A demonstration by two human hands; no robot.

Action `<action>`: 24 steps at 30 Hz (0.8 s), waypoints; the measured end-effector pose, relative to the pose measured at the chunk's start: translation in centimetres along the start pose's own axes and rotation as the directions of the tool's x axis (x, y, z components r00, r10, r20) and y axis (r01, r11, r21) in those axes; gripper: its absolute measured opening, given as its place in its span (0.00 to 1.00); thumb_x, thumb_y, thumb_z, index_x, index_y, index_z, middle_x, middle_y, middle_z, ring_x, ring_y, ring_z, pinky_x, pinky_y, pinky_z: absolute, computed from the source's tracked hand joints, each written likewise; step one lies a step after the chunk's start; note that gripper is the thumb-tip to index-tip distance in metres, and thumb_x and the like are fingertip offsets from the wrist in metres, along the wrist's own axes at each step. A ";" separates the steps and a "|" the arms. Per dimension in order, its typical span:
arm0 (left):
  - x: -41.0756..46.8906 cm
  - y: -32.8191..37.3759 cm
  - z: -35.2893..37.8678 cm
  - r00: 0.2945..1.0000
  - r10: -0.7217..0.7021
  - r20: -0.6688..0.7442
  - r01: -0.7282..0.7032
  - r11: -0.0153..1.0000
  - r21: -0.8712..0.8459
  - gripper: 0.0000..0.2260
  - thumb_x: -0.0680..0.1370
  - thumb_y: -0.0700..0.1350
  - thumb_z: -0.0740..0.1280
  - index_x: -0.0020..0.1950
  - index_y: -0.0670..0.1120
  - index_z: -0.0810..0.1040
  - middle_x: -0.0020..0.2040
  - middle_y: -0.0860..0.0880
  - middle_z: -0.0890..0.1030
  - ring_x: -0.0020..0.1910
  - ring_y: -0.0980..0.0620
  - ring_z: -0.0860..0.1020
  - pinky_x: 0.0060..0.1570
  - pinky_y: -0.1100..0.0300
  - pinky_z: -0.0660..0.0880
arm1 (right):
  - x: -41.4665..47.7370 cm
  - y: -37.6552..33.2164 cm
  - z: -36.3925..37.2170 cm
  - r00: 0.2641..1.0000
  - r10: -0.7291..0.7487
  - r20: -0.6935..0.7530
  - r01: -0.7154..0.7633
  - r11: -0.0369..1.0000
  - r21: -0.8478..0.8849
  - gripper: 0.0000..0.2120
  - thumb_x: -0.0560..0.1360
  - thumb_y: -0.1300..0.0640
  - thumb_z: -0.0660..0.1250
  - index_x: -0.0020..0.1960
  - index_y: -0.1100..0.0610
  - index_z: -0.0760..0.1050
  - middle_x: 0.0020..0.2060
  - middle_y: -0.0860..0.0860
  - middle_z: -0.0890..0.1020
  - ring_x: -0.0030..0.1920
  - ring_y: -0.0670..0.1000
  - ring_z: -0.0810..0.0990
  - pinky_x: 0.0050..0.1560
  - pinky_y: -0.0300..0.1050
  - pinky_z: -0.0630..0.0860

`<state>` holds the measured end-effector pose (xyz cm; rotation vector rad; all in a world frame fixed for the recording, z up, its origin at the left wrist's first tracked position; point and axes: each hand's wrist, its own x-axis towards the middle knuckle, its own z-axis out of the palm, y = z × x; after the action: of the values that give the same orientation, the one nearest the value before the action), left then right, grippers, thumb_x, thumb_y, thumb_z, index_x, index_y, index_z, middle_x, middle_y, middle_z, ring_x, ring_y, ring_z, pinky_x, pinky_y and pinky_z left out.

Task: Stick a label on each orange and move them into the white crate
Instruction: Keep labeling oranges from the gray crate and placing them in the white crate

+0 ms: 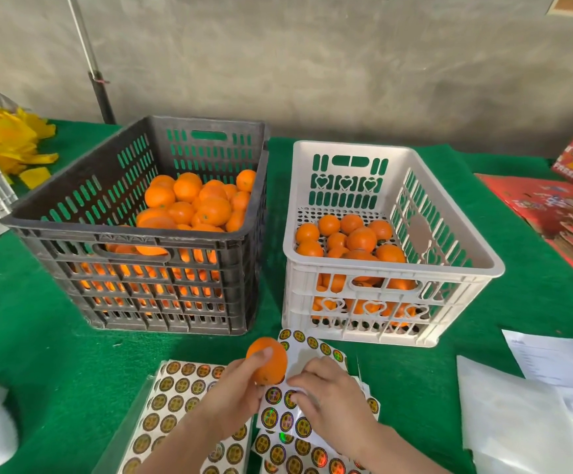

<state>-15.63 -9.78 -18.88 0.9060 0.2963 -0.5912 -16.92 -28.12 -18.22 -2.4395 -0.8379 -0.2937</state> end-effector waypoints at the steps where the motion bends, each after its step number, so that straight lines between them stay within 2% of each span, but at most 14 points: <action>1: 0.0 0.0 -0.1 1.000 -0.012 0.018 0.012 1.000 0.002 0.19 0.71 0.48 0.69 0.56 0.36 0.81 0.56 0.35 0.81 0.53 0.41 0.82 0.44 0.56 0.80 | 0.0 -0.1 0.0 1.000 -0.031 0.000 0.031 1.000 -0.002 0.13 0.61 0.61 0.80 0.43 0.52 0.83 0.35 0.48 0.77 0.35 0.49 0.77 0.36 0.34 0.72; 3: 0.2 0.1 -0.3 0.999 -0.030 0.034 0.029 0.999 0.024 0.15 0.71 0.48 0.70 0.51 0.39 0.84 0.53 0.36 0.82 0.50 0.43 0.83 0.43 0.56 0.80 | -0.1 0.0 0.1 0.996 -0.089 -0.004 0.089 0.996 -0.001 0.10 0.64 0.62 0.77 0.43 0.52 0.83 0.35 0.49 0.76 0.36 0.48 0.74 0.37 0.33 0.69; 6: 0.4 0.1 -0.6 0.997 -0.062 0.044 0.061 0.998 0.034 0.14 0.71 0.49 0.71 0.51 0.41 0.84 0.54 0.36 0.82 0.50 0.42 0.83 0.45 0.55 0.80 | -0.2 0.1 0.2 0.989 -0.149 -0.019 0.149 0.989 -0.005 0.06 0.67 0.63 0.75 0.40 0.54 0.81 0.35 0.50 0.77 0.36 0.48 0.74 0.37 0.35 0.70; 9: 0.4 0.1 -0.6 0.997 -0.070 0.020 0.068 0.996 0.059 0.17 0.70 0.49 0.73 0.53 0.40 0.83 0.55 0.38 0.82 0.51 0.44 0.83 0.46 0.55 0.80 | -0.3 0.3 0.6 0.984 -0.179 -0.025 0.178 0.984 -0.022 0.08 0.67 0.66 0.73 0.36 0.56 0.78 0.35 0.49 0.77 0.35 0.49 0.74 0.38 0.35 0.70; 11: 0.3 0.1 -0.4 0.997 -0.073 -0.025 0.077 0.982 0.172 0.22 0.71 0.51 0.73 0.60 0.39 0.78 0.56 0.41 0.81 0.54 0.45 0.80 0.58 0.53 0.76 | -0.5 0.4 0.7 0.994 -0.111 -0.015 0.112 0.992 0.062 0.07 0.68 0.66 0.72 0.37 0.56 0.76 0.35 0.48 0.77 0.36 0.46 0.74 0.38 0.34 0.70; 12: 0.3 0.1 -0.4 0.996 -0.077 -0.051 0.087 0.969 0.232 0.27 0.70 0.52 0.74 0.62 0.38 0.75 0.54 0.41 0.81 0.53 0.45 0.78 0.60 0.52 0.72 | -0.7 0.4 0.7 0.999 -0.043 -0.004 0.044 0.990 0.135 0.06 0.68 0.64 0.70 0.37 0.56 0.76 0.35 0.47 0.77 0.37 0.43 0.73 0.38 0.33 0.69; 15: 0.0 0.2 -0.4 0.993 -0.082 -0.088 0.109 0.923 0.368 0.32 0.66 0.50 0.76 0.65 0.37 0.71 0.49 0.44 0.80 0.47 0.51 0.79 0.50 0.60 0.74 | -0.8 0.6 0.1 0.986 0.162 0.033 -0.164 0.949 0.270 0.04 0.69 0.63 0.69 0.38 0.56 0.75 0.32 0.40 0.73 0.35 0.36 0.70 0.37 0.29 0.66; 16: -0.1 0.2 -0.4 0.991 -0.090 -0.095 0.122 0.897 0.426 0.34 0.65 0.52 0.77 0.65 0.39 0.71 0.51 0.45 0.80 0.48 0.52 0.79 0.50 0.60 0.75 | -0.7 0.7 -0.1 0.975 0.218 0.036 -0.219 0.932 0.290 0.05 0.69 0.64 0.70 0.37 0.56 0.76 0.31 0.38 0.72 0.35 0.37 0.71 0.37 0.30 0.67; 17: -0.3 0.3 -0.4 0.991 -0.096 -0.097 0.132 0.859 0.495 0.35 0.64 0.54 0.77 0.66 0.41 0.71 0.55 0.45 0.79 0.52 0.51 0.79 0.55 0.58 0.75 | -0.6 0.7 -0.5 0.961 0.274 0.035 -0.270 0.907 0.322 0.07 0.70 0.65 0.70 0.36 0.56 0.76 0.30 0.38 0.72 0.34 0.38 0.71 0.36 0.31 0.67; 19: -0.5 0.6 -0.3 0.991 -0.087 -0.104 0.134 0.729 0.671 0.36 0.60 0.60 0.77 0.64 0.47 0.72 0.61 0.48 0.76 0.59 0.50 0.75 0.65 0.52 0.70 | -0.1 0.5 -1.3 0.911 0.411 0.047 -0.390 0.815 0.429 0.10 0.70 0.67 0.70 0.35 0.55 0.75 0.29 0.45 0.76 0.32 0.41 0.72 0.35 0.34 0.69; 22: -0.9 1.2 0.0 0.993 0.059 -0.104 0.067 0.450 0.891 0.33 0.61 0.62 0.74 0.62 0.57 0.68 0.65 0.57 0.63 0.64 0.54 0.65 0.63 0.54 0.68 | 0.9 0.0 -2.4 0.781 0.612 0.125 -0.538 0.557 0.633 0.09 0.71 0.67 0.70 0.35 0.57 0.79 0.31 0.51 0.81 0.33 0.44 0.76 0.37 0.34 0.72; 23: -1.1 1.4 0.2 0.989 0.120 -0.081 0.022 0.430 0.902 0.30 0.62 0.60 0.75 0.60 0.59 0.68 0.64 0.58 0.62 0.65 0.54 0.64 0.62 0.54 0.69 | 1.2 -0.1 -2.6 0.730 0.662 0.167 -0.563 0.445 0.696 0.08 0.72 0.66 0.70 0.35 0.58 0.80 0.32 0.52 0.82 0.35 0.46 0.77 0.40 0.34 0.73; 24: -1.2 1.6 0.5 0.986 0.156 -0.060 -0.022 0.479 0.877 0.29 0.62 0.59 0.76 0.59 0.61 0.69 0.64 0.58 0.64 0.64 0.54 0.67 0.62 0.53 0.71 | 1.6 -0.3 -2.8 0.680 0.699 0.222 -0.574 0.319 0.754 0.07 0.72 0.65 0.70 0.36 0.58 0.81 0.33 0.53 0.82 0.38 0.47 0.78 0.43 0.37 0.74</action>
<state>-15.65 -9.00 -17.03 1.9809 0.0276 -0.5761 -15.95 -28.68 -15.20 -1.6443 0.1737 0.1939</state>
